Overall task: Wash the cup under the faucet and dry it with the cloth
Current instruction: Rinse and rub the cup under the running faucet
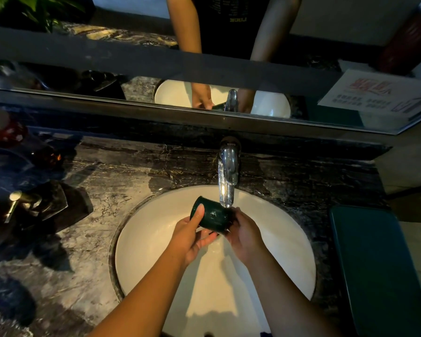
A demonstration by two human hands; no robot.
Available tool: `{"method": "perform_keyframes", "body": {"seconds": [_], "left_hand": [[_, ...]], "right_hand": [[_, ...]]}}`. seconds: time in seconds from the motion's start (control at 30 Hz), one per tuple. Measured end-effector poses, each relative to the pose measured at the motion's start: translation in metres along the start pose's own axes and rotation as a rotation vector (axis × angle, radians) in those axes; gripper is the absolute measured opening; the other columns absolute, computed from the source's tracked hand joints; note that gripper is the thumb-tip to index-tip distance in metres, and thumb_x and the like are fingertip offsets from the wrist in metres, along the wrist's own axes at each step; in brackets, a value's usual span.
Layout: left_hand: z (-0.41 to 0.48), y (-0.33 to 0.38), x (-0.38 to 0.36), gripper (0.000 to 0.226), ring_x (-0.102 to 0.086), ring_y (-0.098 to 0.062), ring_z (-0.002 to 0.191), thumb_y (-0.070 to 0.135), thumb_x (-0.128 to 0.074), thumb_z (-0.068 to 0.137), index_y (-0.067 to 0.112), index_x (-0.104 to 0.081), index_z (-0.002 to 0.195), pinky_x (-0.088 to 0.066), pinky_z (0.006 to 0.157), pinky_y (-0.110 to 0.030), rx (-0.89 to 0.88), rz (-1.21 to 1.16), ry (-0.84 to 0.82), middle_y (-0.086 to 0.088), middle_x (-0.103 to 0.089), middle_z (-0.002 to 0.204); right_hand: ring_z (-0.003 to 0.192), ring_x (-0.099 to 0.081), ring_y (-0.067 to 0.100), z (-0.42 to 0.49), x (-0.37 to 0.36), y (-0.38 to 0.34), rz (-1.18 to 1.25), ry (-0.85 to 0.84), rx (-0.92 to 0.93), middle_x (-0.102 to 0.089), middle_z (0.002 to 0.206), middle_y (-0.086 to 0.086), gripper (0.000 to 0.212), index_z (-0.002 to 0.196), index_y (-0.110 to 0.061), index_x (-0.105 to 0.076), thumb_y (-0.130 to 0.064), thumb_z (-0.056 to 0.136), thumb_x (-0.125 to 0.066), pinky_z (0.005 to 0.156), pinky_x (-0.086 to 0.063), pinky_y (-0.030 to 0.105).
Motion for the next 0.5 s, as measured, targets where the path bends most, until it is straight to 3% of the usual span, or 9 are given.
{"method": "perform_keyframes", "body": {"seconds": [0.1, 0.2, 0.37, 0.5], "left_hand": [[-0.002, 0.002, -0.004, 0.032, -0.078, -0.032, 0.088, 0.024, -0.061, 0.098, -0.005, -0.064, 0.113, -0.065, 0.075, -0.047, -0.016, -0.090, -0.045, -0.018, -0.080, 0.094], [-0.003, 0.001, -0.004, 0.032, -0.077, -0.031, 0.091, 0.020, -0.063, 0.097, -0.005, -0.064, 0.118, -0.065, 0.076, -0.046, -0.032, -0.132, -0.030, -0.020, -0.079, 0.098], [-0.005, -0.002, 0.000, 0.033, -0.068, -0.031, 0.110, 0.016, -0.065, 0.095, -0.001, -0.062, 0.123, -0.056, 0.095, -0.048, -0.046, -0.204, 0.041, -0.021, -0.073, 0.114], [-0.003, -0.004, 0.005, 0.049, -0.066, -0.039, 0.116, 0.015, -0.068, 0.092, 0.001, -0.053, 0.136, -0.061, 0.086, -0.046, -0.080, -0.265, 0.064, -0.027, -0.065, 0.130]], "right_hand": [[0.102, -0.069, 0.024, -0.007, -0.005, 0.001, 0.045, -0.015, 0.020, -0.078, 0.101, 0.009, 0.038, 0.117, -0.010, -0.067, -0.030, 0.109, -0.036, 0.092, -0.051, 0.043], [0.110, -0.065, 0.017, -0.014, -0.009, 0.004, 0.042, -0.038, 0.004, -0.073, 0.116, 0.004, 0.051, 0.130, -0.016, -0.060, -0.050, 0.107, -0.031, 0.098, -0.048, 0.040], [0.120, -0.059, 0.014, -0.017, -0.015, 0.013, 0.016, -0.093, -0.035, -0.069, 0.127, -0.001, 0.073, 0.141, -0.024, -0.054, -0.069, 0.099, -0.016, 0.105, -0.037, 0.034], [0.136, -0.050, 0.017, -0.024, -0.021, 0.018, 0.005, -0.160, -0.065, -0.068, 0.134, 0.001, 0.084, 0.143, -0.023, -0.055, -0.076, 0.093, -0.014, 0.119, -0.027, 0.034]]}}
Point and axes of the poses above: each hand's wrist, its own z-axis towards the middle knuckle, its own x-axis out of the back of the hand, y = z × x, the point moved 5 cm from there along z, towards the middle knuckle
